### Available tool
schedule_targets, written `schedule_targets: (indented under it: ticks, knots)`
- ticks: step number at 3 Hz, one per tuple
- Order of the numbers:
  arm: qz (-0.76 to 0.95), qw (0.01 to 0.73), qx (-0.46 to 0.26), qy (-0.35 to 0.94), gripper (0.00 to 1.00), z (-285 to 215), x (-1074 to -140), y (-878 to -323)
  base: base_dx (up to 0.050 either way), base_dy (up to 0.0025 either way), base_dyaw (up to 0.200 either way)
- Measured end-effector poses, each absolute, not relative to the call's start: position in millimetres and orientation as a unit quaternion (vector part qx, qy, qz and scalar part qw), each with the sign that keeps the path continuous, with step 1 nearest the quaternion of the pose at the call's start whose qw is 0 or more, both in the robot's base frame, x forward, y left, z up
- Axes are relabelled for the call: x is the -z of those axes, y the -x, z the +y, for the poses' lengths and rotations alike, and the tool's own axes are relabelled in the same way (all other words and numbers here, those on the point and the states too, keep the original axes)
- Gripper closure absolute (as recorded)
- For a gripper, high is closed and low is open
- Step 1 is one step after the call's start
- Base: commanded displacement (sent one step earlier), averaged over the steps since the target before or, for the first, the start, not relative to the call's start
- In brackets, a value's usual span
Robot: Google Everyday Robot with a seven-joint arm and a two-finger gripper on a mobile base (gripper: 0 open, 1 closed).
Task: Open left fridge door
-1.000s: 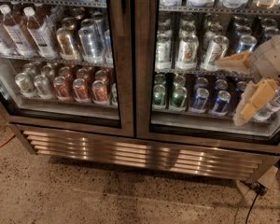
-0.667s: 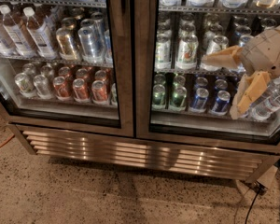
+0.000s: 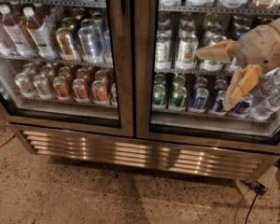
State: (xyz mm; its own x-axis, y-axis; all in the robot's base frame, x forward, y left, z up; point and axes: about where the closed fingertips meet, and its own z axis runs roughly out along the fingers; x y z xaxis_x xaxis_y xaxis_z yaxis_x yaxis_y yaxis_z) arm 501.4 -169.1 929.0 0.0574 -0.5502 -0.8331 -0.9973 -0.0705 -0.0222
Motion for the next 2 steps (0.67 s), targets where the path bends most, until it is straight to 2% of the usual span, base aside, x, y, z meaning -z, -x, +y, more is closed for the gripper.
schedule_targets:
  ticks: [2]
  knots:
    - [0.621, 0.405, -0.384, 0.55, 0.0, -171.5, -912.6, -508.1, 0.0, 0.0, 0.0]
